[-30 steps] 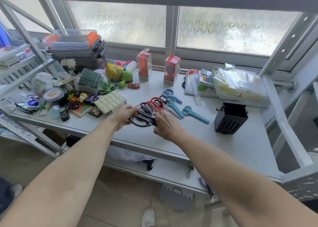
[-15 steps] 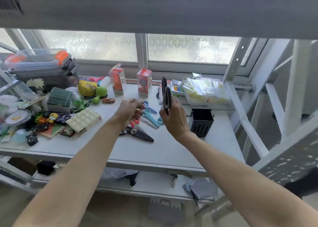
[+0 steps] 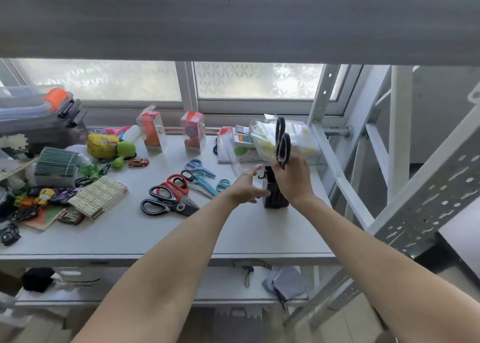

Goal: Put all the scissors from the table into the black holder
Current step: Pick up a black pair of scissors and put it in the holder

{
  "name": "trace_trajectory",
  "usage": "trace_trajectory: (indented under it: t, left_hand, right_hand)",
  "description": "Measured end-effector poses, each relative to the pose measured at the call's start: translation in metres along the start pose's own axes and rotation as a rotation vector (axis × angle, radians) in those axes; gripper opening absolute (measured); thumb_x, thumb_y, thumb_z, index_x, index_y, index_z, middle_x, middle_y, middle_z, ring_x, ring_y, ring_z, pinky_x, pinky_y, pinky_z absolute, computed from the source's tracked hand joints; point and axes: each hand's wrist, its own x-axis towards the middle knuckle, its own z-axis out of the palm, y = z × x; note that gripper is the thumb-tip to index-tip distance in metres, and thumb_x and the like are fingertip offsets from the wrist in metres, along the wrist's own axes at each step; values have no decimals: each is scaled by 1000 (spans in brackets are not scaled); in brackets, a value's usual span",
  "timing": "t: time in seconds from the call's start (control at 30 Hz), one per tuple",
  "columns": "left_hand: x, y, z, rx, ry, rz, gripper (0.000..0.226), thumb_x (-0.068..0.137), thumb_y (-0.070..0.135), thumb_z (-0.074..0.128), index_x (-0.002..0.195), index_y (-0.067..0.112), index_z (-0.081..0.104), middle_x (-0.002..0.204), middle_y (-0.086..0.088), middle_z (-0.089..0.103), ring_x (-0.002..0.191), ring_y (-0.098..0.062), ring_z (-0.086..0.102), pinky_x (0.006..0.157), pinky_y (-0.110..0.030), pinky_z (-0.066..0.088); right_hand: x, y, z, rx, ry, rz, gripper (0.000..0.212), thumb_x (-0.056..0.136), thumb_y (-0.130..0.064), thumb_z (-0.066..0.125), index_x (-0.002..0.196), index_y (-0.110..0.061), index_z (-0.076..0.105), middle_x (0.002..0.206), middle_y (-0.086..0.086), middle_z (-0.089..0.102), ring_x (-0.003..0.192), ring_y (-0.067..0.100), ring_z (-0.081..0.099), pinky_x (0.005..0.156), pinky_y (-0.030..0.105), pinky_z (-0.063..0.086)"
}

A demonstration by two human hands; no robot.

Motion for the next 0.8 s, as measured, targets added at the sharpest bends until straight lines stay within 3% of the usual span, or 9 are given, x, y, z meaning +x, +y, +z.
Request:
trace_trajectory:
  t: [0.07,0.17,0.3,0.57,0.7,0.8]
  left_hand:
    - [3,-1,2,8,2,-10,81,86,9,70,153,24,28,155,-7,31,109,-31,61,91,-41,56]
    - [5,-5,4,3,2,6,70,87,9,68,148,21,37,148,-6,42,90,-25,60,87,-41,55]
    - [7,-9,6,-51,14,21,64,87,9,68,144,21,42,145,-4,46,91,-24,62,80,-37,54]
    - [11,-16,7,-106,12,38,65,87,5,68,144,17,40,139,-7,52,91,-23,61,81,-39,54]
    - [12,-18,7,-113,18,46,58,87,7,68,139,17,45,137,-6,52,94,-23,61,82,-38,54]
    - [13,-20,8,-124,17,42,58,87,9,69,139,15,44,137,-5,52,95,-22,62,83,-38,55]
  right_hand:
    - [0,5,4,-73,-130,45,17,92,-15,59,99,0,60,97,21,64,89,39,61,67,32,41]
    - [0,6,9,-119,-229,91,26,94,-18,60,110,2,58,116,23,58,105,39,58,79,36,45]
    - [3,7,13,-206,-301,89,27,96,-20,57,115,-1,55,123,20,55,107,39,58,84,40,48]
    - [-6,8,21,-263,-348,101,29,97,-26,53,117,-4,53,117,16,56,102,38,60,83,42,45]
    - [-6,9,20,-225,-343,97,34,97,-37,48,111,-7,55,110,14,59,97,36,60,83,41,44]
    - [-6,9,16,-247,-316,68,53,94,-57,44,116,-11,57,110,10,61,98,32,61,86,42,47]
